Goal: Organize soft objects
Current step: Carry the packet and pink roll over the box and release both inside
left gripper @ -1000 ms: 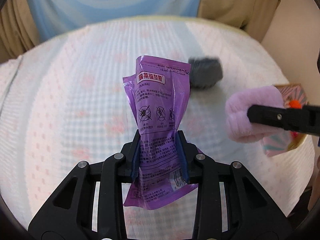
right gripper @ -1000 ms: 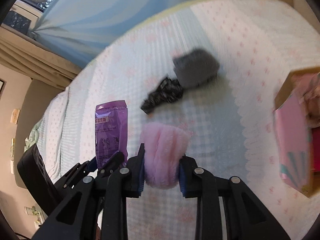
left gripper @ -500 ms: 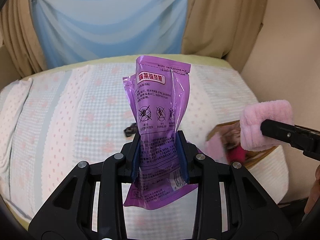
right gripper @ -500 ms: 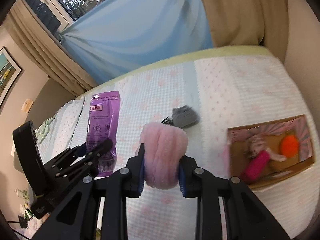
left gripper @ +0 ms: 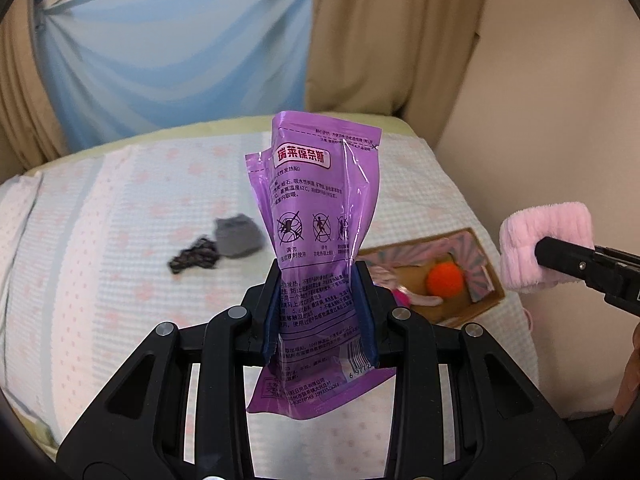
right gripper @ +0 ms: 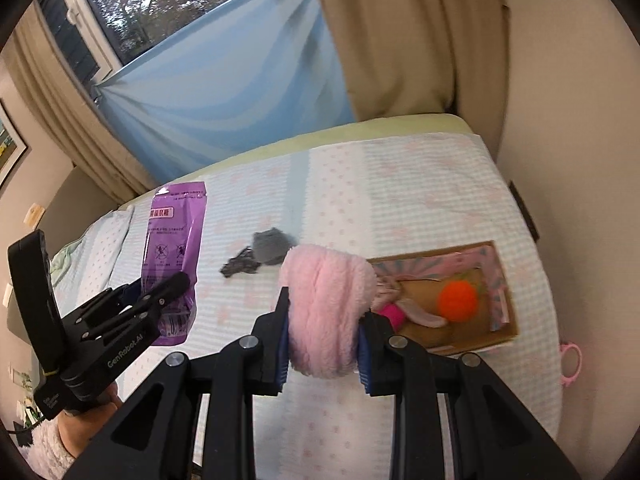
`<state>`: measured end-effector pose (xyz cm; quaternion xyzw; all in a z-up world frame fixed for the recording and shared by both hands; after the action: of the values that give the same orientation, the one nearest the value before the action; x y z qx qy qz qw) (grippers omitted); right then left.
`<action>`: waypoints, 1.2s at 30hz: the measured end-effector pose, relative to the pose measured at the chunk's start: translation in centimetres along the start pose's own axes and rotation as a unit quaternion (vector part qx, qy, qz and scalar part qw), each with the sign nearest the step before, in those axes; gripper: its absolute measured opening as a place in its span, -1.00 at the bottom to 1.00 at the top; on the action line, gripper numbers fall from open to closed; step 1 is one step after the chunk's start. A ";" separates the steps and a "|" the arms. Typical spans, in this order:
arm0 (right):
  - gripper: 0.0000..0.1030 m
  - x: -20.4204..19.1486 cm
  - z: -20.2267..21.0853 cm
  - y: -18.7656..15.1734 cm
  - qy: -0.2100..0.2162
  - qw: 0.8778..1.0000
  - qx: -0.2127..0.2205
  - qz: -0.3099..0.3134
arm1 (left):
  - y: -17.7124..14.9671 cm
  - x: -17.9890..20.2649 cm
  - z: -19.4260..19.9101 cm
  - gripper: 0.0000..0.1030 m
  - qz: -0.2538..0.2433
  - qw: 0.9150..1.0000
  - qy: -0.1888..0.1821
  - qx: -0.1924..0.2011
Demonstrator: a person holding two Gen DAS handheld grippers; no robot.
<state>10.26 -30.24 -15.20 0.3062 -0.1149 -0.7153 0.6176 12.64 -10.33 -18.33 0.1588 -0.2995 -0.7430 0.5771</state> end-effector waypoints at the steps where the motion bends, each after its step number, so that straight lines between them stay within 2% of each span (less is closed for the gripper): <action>1: -0.51 1.1 0.3 0.0 -0.003 1.000 -0.002 -0.002 | 0.1 0.9 -0.3 -0.43 -0.002 1.000 -0.003 -0.004; 9: -0.51 7.8 0.3 0.4 -0.035 0.999 -0.026 -0.027 | 0.8 6.9 -5.5 -0.43 -0.035 0.997 -0.027 -0.057; 15: -0.51 11.7 -2.1 0.8 -0.067 0.995 -0.054 -0.046 | 0.3 9.7 -10.9 -0.43 -0.083 0.989 -0.041 -0.112; 25: -0.51 16.8 -10.5 1.0 -0.080 0.984 -0.132 -0.089 | -1.1 12.5 -21.1 -0.43 -0.133 0.971 -0.055 -0.192; 31: -0.51 19.2 -15.5 0.0 -0.074 0.972 -0.189 -0.117 | -2.2 14.1 -24.9 -0.42 -0.171 0.958 -0.051 -0.225; 32: -0.51 19.6 -16.0 -0.2 -0.073 0.970 -0.196 -0.124 | -2.2 14.3 -25.1 -0.34 -0.178 0.956 -0.049 -0.228; 33: -0.50 19.9 -16.3 -0.4 -0.072 0.968 -0.200 -0.132 | -2.3 14.4 -25.3 -0.12 -0.187 0.954 -0.042 -0.230; 34: -0.40 20.2 -16.6 -0.5 -0.071 0.966 -0.204 -0.141 | -2.5 14.6 -25.6 0.07 -0.199 0.951 -0.035 -0.235; 35: -0.29 20.5 -16.8 -0.8 -0.070 0.963 -0.210 -0.150 | -2.6 14.8 -25.8 0.50 -0.209 0.948 -0.029 -0.238; 36: -0.02 20.8 -17.0 -0.9 -0.070 0.961 -0.216 -0.157 | -2.6 14.7 -25.8 0.86 -0.211 0.947 -0.030 -0.239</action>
<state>18.36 -46.22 -35.23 0.1288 0.0494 -0.8307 0.5394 21.46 -30.72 -38.21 0.0538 -0.0897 -0.9019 0.4190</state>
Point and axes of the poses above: each gripper's, at about its wrist camera, not at the fingertips, and z roughly against the way its jaws point, x to its right, y to its top, the point moved 1 cm from there along -z, roughly the way its jaws point, and after that the axes turned 1 degree about -x, right-handed, at the moved point
